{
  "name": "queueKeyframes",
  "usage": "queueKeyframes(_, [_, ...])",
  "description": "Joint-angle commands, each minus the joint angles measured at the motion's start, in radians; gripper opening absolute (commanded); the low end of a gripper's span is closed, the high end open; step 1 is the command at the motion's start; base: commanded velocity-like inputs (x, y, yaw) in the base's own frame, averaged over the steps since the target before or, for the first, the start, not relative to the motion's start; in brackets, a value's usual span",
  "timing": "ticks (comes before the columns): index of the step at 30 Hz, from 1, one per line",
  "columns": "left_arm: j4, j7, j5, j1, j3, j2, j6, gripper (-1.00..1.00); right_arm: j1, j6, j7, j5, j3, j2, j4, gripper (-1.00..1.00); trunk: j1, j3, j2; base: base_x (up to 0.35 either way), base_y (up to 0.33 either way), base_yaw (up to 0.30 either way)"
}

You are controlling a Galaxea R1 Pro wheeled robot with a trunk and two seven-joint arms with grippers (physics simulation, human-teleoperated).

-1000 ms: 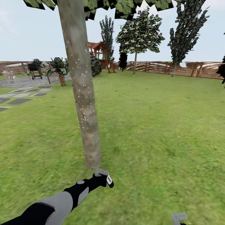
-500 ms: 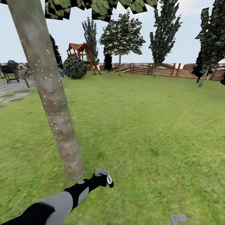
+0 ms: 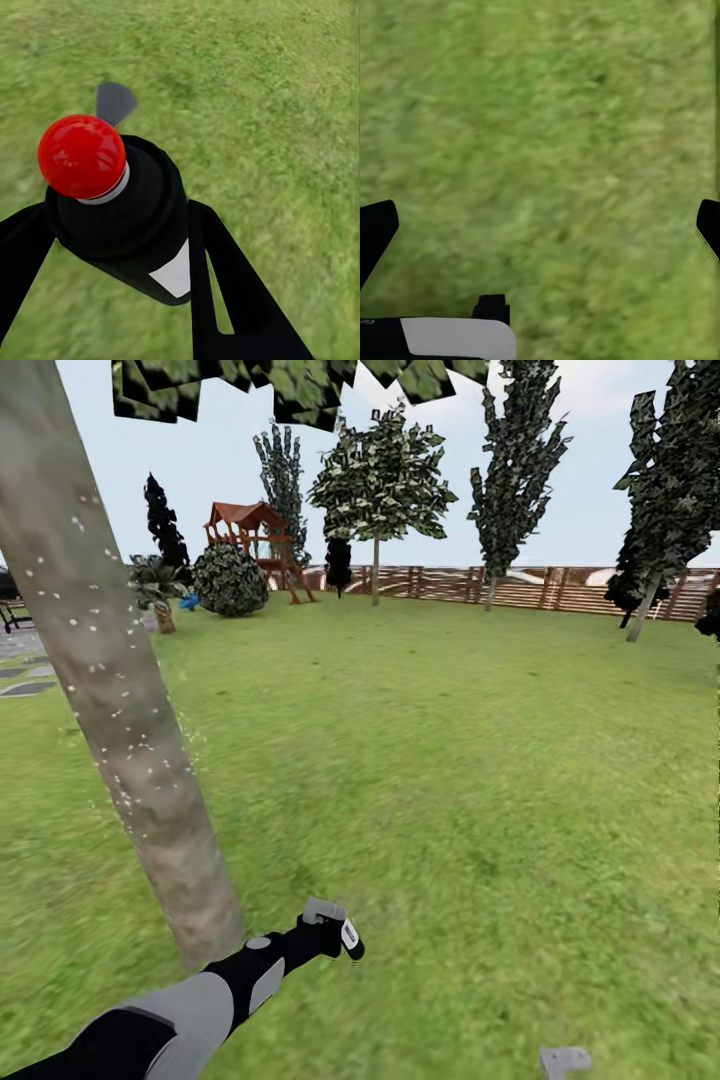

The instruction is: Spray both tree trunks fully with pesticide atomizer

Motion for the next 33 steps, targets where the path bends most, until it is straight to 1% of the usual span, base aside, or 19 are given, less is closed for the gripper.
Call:
queueKeyframes(1, [0.002, -0.002, 0.010, -0.001, -0.008, 0.000, -0.004, -1.00, -0.002, -0.007, 0.006, -0.011, 0.008, 0.000, 0.005, 1.00, 0.001, -0.001, -0.002, 0.318, -0.180, -0.077])
queueKeyframes(14, [0.002, -0.002, 0.010, -0.001, -0.008, 0.000, -0.004, -1.00, 0.001, -0.007, 0.006, -0.011, 0.008, 0.001, 0.005, 1.00, 0.001, 0.020, -0.002, 0.318, -0.180, -0.037])
queueKeyframes(20, [0.002, -0.002, 0.010, -0.001, -0.007, 0.000, -0.004, -1.00, 0.001, -0.007, 0.006, -0.011, 0.008, 0.001, 0.005, 1.00, 0.001, 0.023, -0.002, 0.324, -0.159, 0.000])
queueKeyframes(24, [0.002, -0.002, 0.010, -0.001, -0.006, 0.000, -0.004, -1.00, 0.001, -0.007, 0.006, -0.011, 0.008, 0.001, 0.005, 1.00, 0.001, 0.025, -0.002, 0.341, -0.051, 0.000])
queueKeyframes(33, [0.002, -0.002, 0.010, -0.001, -0.005, 0.000, -0.003, -1.00, 0.001, -0.007, 0.006, -0.011, 0.008, 0.001, 0.005, 1.00, 0.001, 0.039, -0.002, 0.349, -0.004, 0.000])
